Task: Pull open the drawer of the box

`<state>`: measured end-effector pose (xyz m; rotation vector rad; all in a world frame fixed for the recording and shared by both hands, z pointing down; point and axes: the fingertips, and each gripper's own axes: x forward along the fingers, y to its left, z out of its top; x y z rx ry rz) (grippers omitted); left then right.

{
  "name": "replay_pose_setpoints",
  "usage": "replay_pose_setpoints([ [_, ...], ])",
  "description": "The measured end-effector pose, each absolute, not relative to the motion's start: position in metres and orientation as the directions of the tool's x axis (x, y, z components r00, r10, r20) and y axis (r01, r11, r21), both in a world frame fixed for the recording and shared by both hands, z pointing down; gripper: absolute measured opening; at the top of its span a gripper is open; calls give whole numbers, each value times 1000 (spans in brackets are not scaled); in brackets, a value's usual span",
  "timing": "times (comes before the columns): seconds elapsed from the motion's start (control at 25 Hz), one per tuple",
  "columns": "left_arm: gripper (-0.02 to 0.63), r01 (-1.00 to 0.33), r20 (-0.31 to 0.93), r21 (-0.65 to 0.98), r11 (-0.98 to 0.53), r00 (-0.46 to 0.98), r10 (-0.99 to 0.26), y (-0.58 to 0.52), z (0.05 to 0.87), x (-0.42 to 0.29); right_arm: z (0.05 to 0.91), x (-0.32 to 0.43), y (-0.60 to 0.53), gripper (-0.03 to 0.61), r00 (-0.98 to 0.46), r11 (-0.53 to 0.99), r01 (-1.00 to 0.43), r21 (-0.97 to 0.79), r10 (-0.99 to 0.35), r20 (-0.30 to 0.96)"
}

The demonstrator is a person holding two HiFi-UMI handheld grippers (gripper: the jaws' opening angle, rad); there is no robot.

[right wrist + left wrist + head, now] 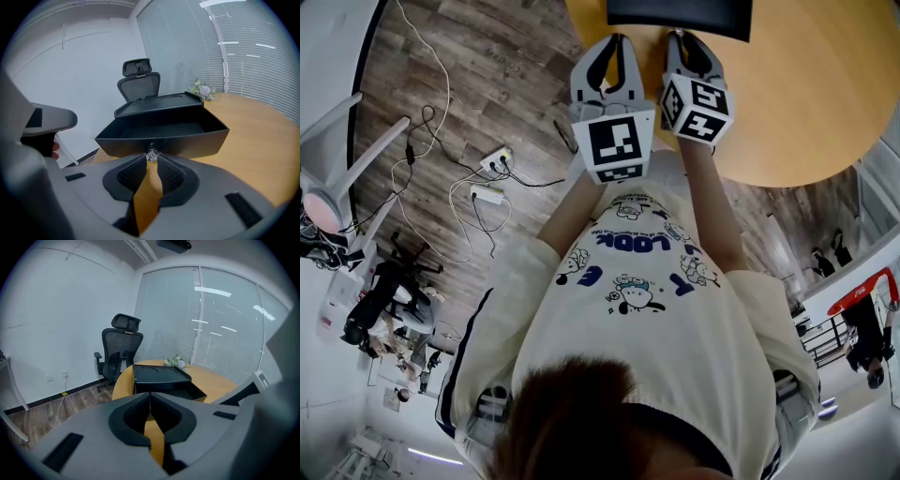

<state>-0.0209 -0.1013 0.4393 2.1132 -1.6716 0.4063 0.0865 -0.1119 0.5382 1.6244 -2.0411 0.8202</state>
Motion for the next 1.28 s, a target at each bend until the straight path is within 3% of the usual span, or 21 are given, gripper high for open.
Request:
replay_pose_setpoints([
  [1.28,21,-979,474,139,-152,201,-857,-69,440,-22,544,92,-86,86,-257,156,-965,-211,-723,641],
])
